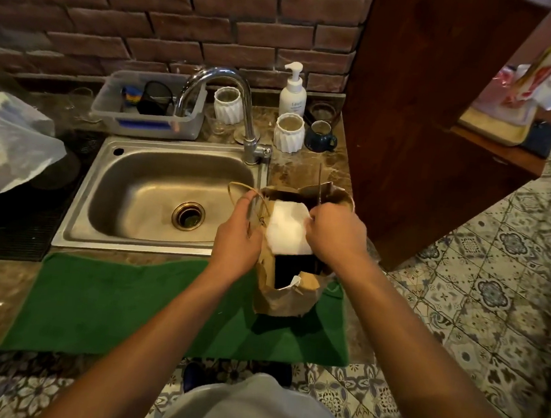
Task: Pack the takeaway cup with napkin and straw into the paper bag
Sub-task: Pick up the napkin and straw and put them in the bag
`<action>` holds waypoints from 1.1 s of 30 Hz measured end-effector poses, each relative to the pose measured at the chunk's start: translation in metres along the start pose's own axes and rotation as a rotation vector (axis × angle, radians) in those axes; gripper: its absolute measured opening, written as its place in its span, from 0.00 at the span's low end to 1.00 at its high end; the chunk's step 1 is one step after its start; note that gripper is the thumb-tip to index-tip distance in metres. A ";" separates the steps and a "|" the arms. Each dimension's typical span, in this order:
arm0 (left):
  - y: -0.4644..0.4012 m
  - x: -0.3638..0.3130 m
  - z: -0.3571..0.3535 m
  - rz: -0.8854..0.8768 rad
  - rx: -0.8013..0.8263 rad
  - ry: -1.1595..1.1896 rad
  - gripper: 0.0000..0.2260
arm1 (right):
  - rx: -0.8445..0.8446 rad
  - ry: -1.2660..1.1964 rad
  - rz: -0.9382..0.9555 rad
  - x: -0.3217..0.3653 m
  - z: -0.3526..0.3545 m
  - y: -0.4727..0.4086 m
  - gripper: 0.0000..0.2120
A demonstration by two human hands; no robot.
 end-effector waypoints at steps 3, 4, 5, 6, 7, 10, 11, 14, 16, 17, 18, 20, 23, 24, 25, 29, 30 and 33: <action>0.001 0.002 0.000 0.013 0.013 -0.020 0.32 | -0.039 0.145 -0.019 0.000 0.007 -0.004 0.06; 0.001 0.002 -0.001 0.006 0.023 -0.024 0.33 | -0.054 0.164 -0.006 0.001 0.009 -0.004 0.06; 0.001 0.002 -0.001 0.000 0.030 -0.026 0.33 | -0.076 0.181 0.009 0.002 0.011 -0.005 0.06; 0.002 0.002 -0.001 0.000 0.036 -0.027 0.33 | -0.103 0.196 0.021 0.002 0.013 -0.006 0.06; 0.002 0.003 -0.002 0.006 0.043 -0.024 0.33 | -0.126 0.204 0.026 0.002 0.014 -0.007 0.07; 0.003 0.004 -0.004 0.016 0.068 -0.003 0.33 | -0.168 0.195 0.044 0.003 0.014 -0.008 0.11; 0.003 0.003 -0.004 0.014 0.068 -0.002 0.33 | -0.185 0.184 0.053 0.004 0.014 -0.008 0.12; 0.002 0.003 -0.002 0.021 0.051 0.001 0.34 | -0.307 0.095 0.071 0.006 0.024 -0.003 0.15; 0.001 0.003 -0.002 0.024 0.054 0.003 0.35 | -0.404 0.021 0.104 0.008 0.033 0.005 0.13; 0.001 0.002 -0.002 0.021 0.060 0.004 0.35 | -0.441 -0.016 0.126 0.009 0.037 0.009 0.13; 0.001 0.001 -0.002 0.017 0.064 0.008 0.35 | -0.476 -0.058 0.154 0.010 0.042 0.014 0.12; 0.001 0.000 0.000 0.008 0.066 0.019 0.35 | -0.548 -0.166 0.225 0.011 0.054 0.024 0.12; 0.000 0.001 0.002 0.010 0.065 0.045 0.34 | -0.582 -0.331 0.354 0.014 0.067 0.038 0.16; 0.000 0.001 0.001 0.014 0.067 0.051 0.34 | -0.562 -0.345 0.382 0.018 0.067 0.041 0.17; 0.000 0.001 0.001 0.019 0.070 0.059 0.34 | -0.526 -0.337 0.398 0.021 0.063 0.043 0.16; 0.001 -0.001 -0.001 0.023 0.066 0.079 0.34 | -0.375 -0.237 0.419 0.036 0.028 0.051 0.13; 0.002 -0.002 -0.001 0.022 0.062 0.081 0.34 | -0.345 -0.213 0.422 0.037 0.019 0.052 0.12; 0.003 -0.003 0.000 0.012 0.064 0.064 0.34 | -0.260 -0.116 0.427 0.039 0.002 0.051 0.13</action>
Point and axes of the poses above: each hand's wrist, its own y-axis away from the middle knuckle, its own z-axis out of the back of the hand, x = y × z, the point moved 10 cm from there along -y, towards the middle knuckle, and after that the axes turned 5 degrees about x, right-handed, at the moved point
